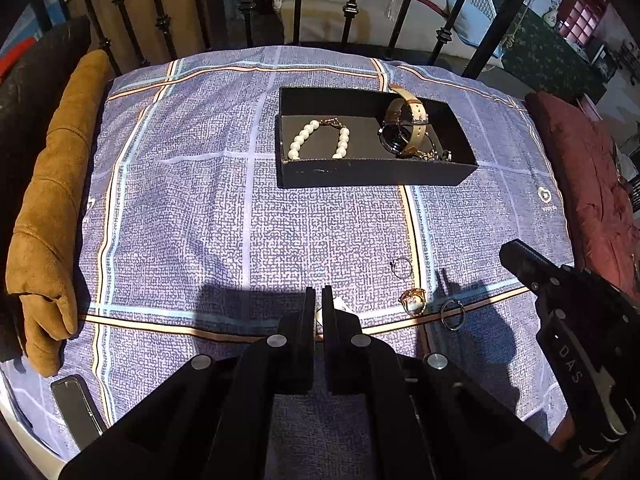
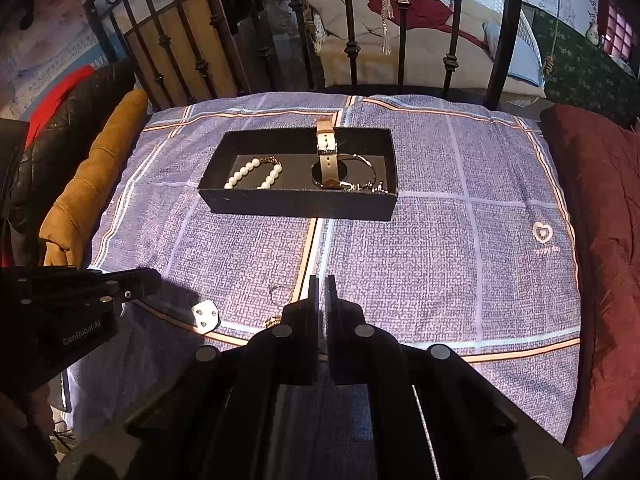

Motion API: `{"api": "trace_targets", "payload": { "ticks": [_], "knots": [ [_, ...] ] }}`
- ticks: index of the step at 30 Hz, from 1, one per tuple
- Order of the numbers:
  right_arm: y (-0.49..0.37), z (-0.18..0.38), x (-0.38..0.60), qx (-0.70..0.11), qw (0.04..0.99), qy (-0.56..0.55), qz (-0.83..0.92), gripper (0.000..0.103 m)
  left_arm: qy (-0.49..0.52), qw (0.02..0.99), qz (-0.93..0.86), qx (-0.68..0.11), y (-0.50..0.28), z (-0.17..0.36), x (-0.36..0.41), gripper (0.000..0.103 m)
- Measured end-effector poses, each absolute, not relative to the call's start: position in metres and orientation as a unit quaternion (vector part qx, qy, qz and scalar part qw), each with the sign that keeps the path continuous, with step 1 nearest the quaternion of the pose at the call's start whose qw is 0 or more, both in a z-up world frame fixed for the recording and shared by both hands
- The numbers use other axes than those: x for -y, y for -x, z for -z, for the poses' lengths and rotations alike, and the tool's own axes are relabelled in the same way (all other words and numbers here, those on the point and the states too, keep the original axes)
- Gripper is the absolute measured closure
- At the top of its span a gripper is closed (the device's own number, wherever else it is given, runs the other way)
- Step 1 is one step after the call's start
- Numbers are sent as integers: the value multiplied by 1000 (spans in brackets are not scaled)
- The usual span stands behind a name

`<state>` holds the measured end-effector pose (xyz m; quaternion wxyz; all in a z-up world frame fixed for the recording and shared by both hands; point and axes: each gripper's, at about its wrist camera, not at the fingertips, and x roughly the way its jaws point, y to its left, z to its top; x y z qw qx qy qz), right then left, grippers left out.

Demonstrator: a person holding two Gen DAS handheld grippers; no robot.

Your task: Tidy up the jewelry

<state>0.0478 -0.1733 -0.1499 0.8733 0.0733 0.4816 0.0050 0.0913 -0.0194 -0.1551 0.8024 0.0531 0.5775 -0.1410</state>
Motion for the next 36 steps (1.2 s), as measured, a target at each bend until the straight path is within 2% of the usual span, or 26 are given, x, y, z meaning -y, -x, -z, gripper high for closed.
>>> {"api": "trace_targets", "payload": {
  "ticks": [6, 10, 12, 13, 14, 15, 16, 17, 22, 24, 25, 26, 27, 29, 36],
  "knots": [
    [-67, 138, 178, -461, 885, -65, -2, 100, -60, 807, 139, -571, -106, 151, 22, 100],
    [-64, 161, 180, -504, 860, -75, -16, 99, -68, 794, 148, -586, -103, 172, 25, 100],
    [-54, 179, 179, -528, 845, -82, -17, 97, -75, 787, 140, -596, -100, 186, 26, 93],
    [-49, 189, 179, -540, 838, -84, -16, 93, -71, 783, 139, -602, -99, 193, 25, 79],
    [-45, 196, 178, -547, 833, -82, -14, 83, -68, 780, 134, -607, -99, 200, 24, 60],
    [-42, 203, 178, -552, 830, -81, -12, 74, -69, 780, 126, -609, -98, 205, 24, 53],
    [-38, 208, 178, -556, 827, -79, -8, 56, -72, 781, 120, -609, -98, 210, 23, 47],
    [-35, 211, 177, -554, 829, -76, -5, 47, -75, 781, 117, -609, -97, 215, 24, 47],
    [-34, 223, 174, -561, 825, -70, -3, 47, -96, 779, 112, -610, -96, 227, 29, 43],
    [-34, 229, 169, -564, 825, -46, -2, 55, -110, 780, 108, -607, -93, 229, 33, 43],
    [-34, 229, 166, -560, 828, -34, -2, 74, -113, 780, 108, -606, -92, 229, 34, 46],
    [-33, 228, 165, -560, 828, -30, -3, 73, -110, 779, 110, -607, -91, 228, 33, 56],
    [-33, 226, 166, -561, 827, -36, -4, 73, -107, 780, 111, -606, -90, 227, 32, 61],
    [-32, 221, 172, -556, 829, -60, -6, 73, -99, 780, 111, -607, -90, 224, 26, 90],
    [-33, 200, 177, -540, 839, -71, -3, 73, -40, 788, 119, -602, -90, 202, 5, 93]
  ]
}}
